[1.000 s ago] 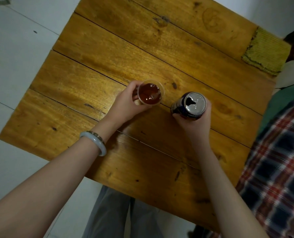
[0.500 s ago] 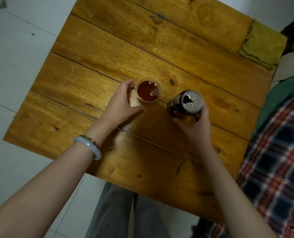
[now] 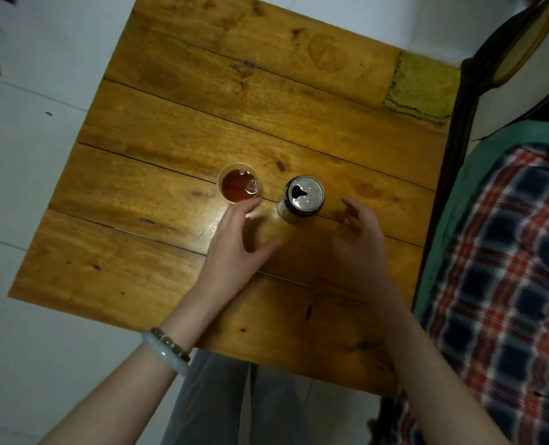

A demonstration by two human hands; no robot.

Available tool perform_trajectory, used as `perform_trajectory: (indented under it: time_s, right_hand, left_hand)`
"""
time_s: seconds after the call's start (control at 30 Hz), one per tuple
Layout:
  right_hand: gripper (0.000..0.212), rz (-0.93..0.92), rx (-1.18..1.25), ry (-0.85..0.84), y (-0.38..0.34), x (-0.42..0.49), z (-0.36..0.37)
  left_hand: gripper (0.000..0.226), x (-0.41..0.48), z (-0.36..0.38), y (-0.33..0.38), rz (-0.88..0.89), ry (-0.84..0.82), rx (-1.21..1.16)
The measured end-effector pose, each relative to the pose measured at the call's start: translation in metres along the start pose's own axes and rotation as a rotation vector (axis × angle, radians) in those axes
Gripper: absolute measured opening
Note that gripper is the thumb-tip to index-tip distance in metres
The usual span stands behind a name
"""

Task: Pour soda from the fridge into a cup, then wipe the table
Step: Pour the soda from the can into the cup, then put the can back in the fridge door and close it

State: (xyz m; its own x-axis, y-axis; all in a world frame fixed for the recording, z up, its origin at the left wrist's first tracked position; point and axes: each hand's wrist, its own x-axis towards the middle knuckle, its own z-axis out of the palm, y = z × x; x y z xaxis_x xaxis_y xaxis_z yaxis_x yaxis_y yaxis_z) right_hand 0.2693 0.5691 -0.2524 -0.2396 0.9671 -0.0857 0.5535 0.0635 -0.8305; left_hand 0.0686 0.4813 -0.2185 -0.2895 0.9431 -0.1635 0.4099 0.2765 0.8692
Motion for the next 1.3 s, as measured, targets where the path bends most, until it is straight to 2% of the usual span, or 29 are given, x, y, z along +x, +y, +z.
perform_trajectory:
  time_s: [0.17, 0.33, 0.67, 0.77, 0.9, 1.0, 1.1, 1.2, 1.3]
  right_hand:
    - [0.053, 0.038, 0.064, -0.002, 0.007, 0.009, 0.011]
    - [0.056, 0.084, 0.141, -0.124, 0.005, 0.020, 0.026]
    - [0.072, 0.109, 0.272, -0.256, -0.004, 0.022, 0.021]
    - [0.069, 0.087, 0.215, -0.252, -0.013, 0.022, 0.011]
    - [0.053, 0.041, 0.186, -0.221, -0.037, 0.026, -0.012]
    - [0.045, 0.205, 0.280, -0.244, -0.065, 0.028, -0.029]
    - [0.048, 0.464, 0.534, -0.269, -0.101, 0.020, -0.033]
    - [0.039, 0.647, 0.764, -0.403, -0.139, 0.002, -0.026]
    - [0.034, 0.751, 0.865, -0.521, -0.185, -0.012, -0.022]
  left_hand:
    - [0.074, 0.018, 0.052, 0.000, -0.095, 0.041, -0.100]
    - [0.086, 0.037, 0.072, -0.004, -0.143, 0.092, -0.125]
    - [0.076, 0.046, 0.070, -0.006, -0.120, 0.070, -0.112]
    - [0.074, 0.041, 0.062, 0.002, -0.119, 0.068, -0.120]
    - [0.073, 0.033, 0.036, 0.024, -0.136, 0.027, -0.141]
    - [0.074, 0.023, 0.005, 0.048, -0.135, 0.022, -0.129]
    - [0.069, 0.003, -0.031, 0.072, -0.134, 0.033, -0.132]
    - [0.070, -0.022, -0.069, 0.095, -0.119, 0.076, -0.122]
    - [0.069, -0.048, -0.109, 0.118, -0.108, 0.138, -0.105]
